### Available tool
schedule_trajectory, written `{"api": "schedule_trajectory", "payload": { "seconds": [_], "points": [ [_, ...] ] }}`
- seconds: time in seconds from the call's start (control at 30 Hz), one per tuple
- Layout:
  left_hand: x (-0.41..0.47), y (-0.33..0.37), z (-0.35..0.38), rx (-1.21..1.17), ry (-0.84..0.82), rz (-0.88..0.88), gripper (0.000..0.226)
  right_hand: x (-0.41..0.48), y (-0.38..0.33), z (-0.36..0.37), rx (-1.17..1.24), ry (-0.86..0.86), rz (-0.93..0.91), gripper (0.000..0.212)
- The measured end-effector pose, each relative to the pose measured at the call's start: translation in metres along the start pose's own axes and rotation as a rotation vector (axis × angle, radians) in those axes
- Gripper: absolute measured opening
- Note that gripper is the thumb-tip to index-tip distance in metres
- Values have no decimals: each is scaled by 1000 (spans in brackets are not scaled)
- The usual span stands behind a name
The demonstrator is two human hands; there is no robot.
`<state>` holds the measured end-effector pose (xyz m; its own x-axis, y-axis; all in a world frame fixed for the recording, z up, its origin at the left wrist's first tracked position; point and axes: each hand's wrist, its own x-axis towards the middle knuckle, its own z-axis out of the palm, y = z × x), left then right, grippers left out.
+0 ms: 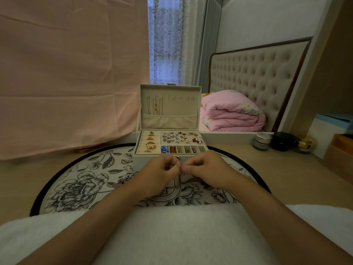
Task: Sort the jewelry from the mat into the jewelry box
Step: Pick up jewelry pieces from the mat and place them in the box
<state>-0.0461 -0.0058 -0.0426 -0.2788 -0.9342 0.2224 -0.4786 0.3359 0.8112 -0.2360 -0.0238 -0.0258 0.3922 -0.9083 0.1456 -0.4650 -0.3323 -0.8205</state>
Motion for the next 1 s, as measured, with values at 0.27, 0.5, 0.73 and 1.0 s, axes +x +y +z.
{"api": "schedule_trajectory", "payload": {
  "seconds": [0.27, 0.5, 0.73, 1.0],
  "points": [
    [-4, 8, -5, -132, -48, -30, 22, -1, -2, -3, 80, -17, 17, 8],
    [-4, 11, -10, -27, -115, -6, 18, -1, 1, -4, 83, -62, -27, 6],
    [-4, 14, -11, 120, -230, -33, 20, -5, -6, -1, -13, -193, 85, 28],
    [-2, 13, -6, -512, -98, -298, 21, -7, -4, -6, 20, -192, 68, 45]
  ]
}}
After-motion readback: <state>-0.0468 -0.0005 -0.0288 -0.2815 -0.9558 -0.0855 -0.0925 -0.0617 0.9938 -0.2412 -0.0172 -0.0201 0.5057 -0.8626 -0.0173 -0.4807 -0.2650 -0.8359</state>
